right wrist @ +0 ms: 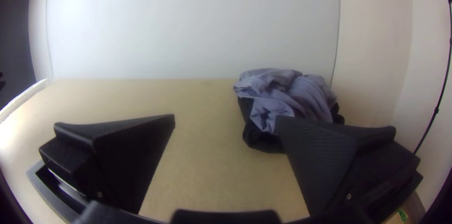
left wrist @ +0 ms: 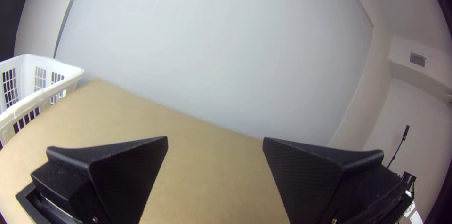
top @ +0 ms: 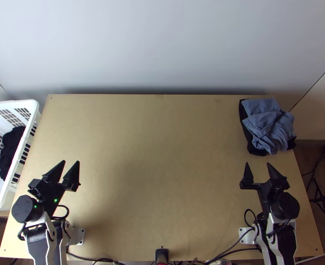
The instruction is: Fold the t-shirt
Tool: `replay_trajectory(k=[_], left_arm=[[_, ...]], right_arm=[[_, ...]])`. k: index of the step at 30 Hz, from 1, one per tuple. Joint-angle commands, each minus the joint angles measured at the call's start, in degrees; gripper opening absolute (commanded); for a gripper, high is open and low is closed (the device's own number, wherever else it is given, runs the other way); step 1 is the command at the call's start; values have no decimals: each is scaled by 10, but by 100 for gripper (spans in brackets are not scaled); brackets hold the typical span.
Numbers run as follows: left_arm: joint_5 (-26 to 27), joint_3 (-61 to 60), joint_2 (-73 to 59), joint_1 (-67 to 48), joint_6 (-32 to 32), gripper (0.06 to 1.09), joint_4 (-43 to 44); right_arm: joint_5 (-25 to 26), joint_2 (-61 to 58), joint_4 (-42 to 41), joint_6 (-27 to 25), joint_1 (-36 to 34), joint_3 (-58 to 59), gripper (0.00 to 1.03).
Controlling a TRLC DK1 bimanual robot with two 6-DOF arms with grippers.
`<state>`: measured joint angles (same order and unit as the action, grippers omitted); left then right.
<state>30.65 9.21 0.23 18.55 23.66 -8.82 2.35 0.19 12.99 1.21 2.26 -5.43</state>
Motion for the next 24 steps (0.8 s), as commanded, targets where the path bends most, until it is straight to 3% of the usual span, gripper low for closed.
replay_trajectory(k=[1,4,12,16,20,24], left_arm=[[2,-15,0,-35,38,104,33],[3,-34,0,-34,28,104,67],[-5,-48,-2,-54,-36,104,44],[-85,-47,-2,-97,-106,104,21],[-104,-45,-2,-79,-100,103,49],[-105,-9,-77,-47,-95,103,79]], right_arm=[[0,0,-1,0,8,0,99],[-1,0,-1,5,25,0,99],[-1,-6,2,3,47,1,99],[-1,-33,1,1,49,1,99],[-1,-4,-50,0,64,-2,99],[0,-35,-98,-34,79,-11,99]])
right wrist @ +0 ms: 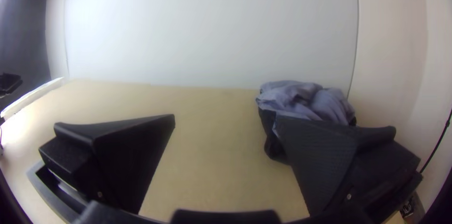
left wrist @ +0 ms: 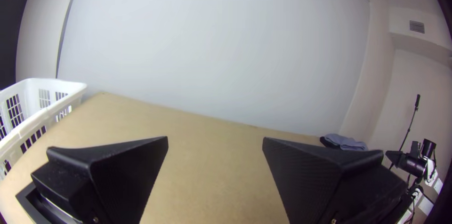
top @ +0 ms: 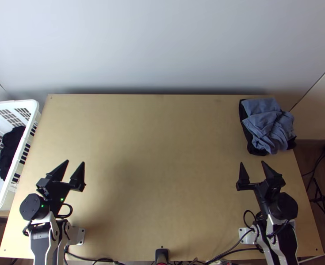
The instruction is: Fold the t-shirt
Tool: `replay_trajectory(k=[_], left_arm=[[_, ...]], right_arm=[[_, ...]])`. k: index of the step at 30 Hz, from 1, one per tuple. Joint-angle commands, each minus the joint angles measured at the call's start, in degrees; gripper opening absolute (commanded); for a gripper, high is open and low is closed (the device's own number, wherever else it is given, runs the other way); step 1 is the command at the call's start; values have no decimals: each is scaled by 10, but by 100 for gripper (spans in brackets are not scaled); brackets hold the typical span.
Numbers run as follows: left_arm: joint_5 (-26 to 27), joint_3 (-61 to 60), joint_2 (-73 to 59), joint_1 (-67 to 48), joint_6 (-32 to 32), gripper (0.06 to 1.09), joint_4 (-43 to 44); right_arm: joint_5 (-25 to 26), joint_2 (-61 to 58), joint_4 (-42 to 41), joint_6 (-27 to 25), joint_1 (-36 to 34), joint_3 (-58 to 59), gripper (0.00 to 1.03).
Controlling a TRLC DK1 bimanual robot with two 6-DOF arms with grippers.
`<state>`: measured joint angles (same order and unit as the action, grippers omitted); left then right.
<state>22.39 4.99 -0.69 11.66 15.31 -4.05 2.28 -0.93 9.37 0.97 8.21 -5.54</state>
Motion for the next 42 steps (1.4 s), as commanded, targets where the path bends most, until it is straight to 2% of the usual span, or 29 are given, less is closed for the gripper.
replay_trajectory(k=[1,5,8,11,16,19,22,26,30,34,42], left_arm=[[-22,63,-114,21,-12,103,24],[-23,207,-286,33,-18,104,-78],[-31,259,-330,35,-29,104,-96],[-31,305,-362,35,-33,104,-105],[-31,419,-470,50,-48,104,-189],[-37,451,-518,57,-70,104,-180],[-37,497,-564,46,-59,104,-173],[-64,577,-635,-9,-40,104,-182],[-94,671,-723,-45,-28,104,-205],[-124,755,-787,-60,-35,104,-209],[-125,865,-895,-63,-56,104,-235]], right_arm=[[1,-44,-67,-37,21,-23,99],[3,-159,-66,-36,22,-96,99],[12,-222,-63,-26,52,-163,99],[47,-294,-21,-17,93,-264,99],[51,-386,37,-19,111,-392,99],[53,-443,51,-17,99,-451,99],[59,-513,54,-17,83,-517,99],[61,-622,58,-8,30,-620,99],[61,-715,66,-4,21,-695,99],[61,-786,64,4,20,-741,99],[61,-863,47,10,29,-767,99]])
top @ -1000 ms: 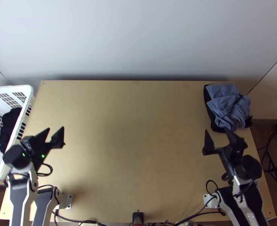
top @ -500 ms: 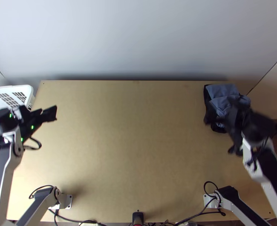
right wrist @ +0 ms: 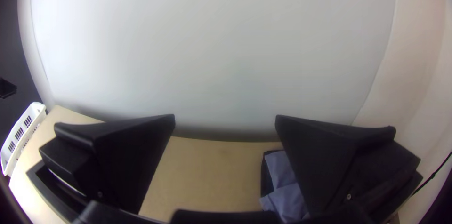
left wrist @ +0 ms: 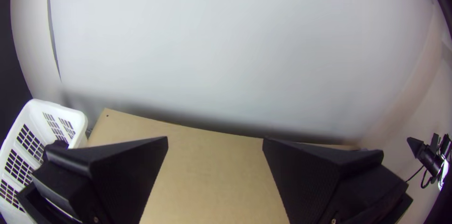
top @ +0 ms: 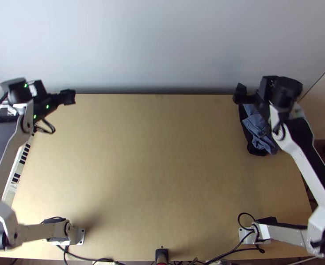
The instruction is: Fold the t-shirt
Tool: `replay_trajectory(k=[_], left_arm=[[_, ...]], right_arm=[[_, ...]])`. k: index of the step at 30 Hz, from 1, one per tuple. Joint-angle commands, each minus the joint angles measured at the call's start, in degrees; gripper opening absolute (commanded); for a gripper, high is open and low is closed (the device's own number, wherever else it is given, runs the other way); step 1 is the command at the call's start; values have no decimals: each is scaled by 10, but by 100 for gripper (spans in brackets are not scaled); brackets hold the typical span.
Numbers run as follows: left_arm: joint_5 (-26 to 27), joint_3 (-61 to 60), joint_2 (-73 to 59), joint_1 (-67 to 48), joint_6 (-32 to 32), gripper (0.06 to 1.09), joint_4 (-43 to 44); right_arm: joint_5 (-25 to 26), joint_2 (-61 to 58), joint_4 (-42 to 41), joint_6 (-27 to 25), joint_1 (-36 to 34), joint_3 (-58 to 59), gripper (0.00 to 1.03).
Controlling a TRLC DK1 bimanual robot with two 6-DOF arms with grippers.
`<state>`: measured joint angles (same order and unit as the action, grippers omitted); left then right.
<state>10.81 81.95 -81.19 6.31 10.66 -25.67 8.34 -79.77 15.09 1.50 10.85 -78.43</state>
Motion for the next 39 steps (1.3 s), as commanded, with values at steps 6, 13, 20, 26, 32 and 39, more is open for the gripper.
replay_trajectory(k=[6,13,20,26,32,39], left_arm=[[-10,124,-114,4,-13,104,-34],[-11,115,-119,64,-23,104,-56],[-10,88,-131,171,-82,103,-68],[-8,94,-188,255,-121,104,-66],[-8,153,-289,329,-136,104,-54],[-9,271,-419,389,-136,104,-53]], right_arm=[[0,-82,-10,3,31,-39,99],[0,-82,-3,20,113,-33,99],[0,-81,7,18,191,-37,99],[1,-79,22,18,227,-31,99],[1,-79,27,18,226,-17,99],[5,-81,28,19,226,-7,99]])
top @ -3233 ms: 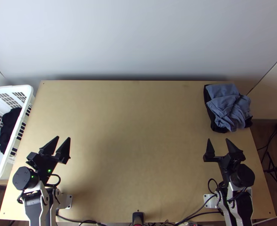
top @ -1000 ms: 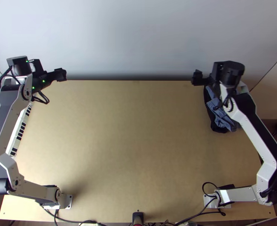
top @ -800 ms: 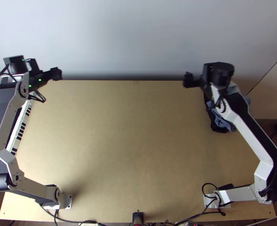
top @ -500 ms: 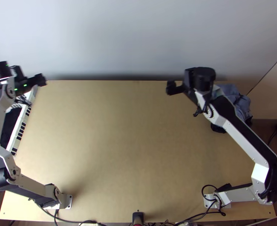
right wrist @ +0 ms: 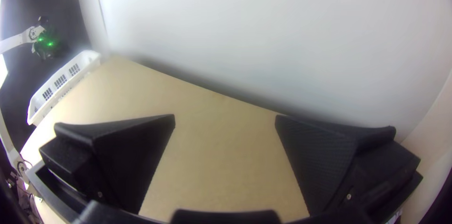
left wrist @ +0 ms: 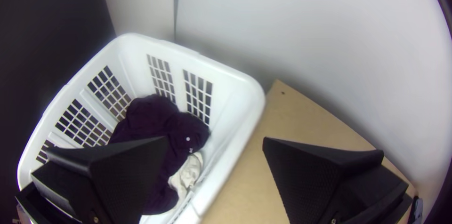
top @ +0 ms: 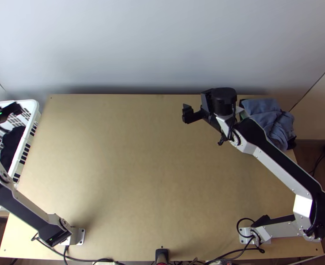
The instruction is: Fold the t-shirt
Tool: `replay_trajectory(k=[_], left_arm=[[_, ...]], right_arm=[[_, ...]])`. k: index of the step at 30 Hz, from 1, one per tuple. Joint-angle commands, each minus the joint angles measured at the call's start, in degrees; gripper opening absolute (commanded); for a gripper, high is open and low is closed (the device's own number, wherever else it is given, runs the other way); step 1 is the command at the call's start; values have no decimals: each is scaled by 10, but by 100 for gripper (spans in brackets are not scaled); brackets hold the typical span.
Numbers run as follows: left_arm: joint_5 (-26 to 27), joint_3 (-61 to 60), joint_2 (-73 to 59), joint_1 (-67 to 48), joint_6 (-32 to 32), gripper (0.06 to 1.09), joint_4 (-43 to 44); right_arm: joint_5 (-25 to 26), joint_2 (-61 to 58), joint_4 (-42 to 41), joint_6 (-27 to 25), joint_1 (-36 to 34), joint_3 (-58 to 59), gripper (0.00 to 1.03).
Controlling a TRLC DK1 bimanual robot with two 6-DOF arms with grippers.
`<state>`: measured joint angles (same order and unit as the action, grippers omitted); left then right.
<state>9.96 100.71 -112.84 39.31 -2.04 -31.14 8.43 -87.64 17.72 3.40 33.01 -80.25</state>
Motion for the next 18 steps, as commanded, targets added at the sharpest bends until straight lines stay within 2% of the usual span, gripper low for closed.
replay_trajectory(k=[1,12,18], left_arm=[[0,93,-114,62,-13,104,4],[-2,278,-286,70,-12,104,-19],[-17,289,-341,69,-12,104,21]], right_arm=[[6,-3,2,0,4,15,99],[13,-10,3,-5,5,33,99],[27,-13,4,-8,6,33,99]])
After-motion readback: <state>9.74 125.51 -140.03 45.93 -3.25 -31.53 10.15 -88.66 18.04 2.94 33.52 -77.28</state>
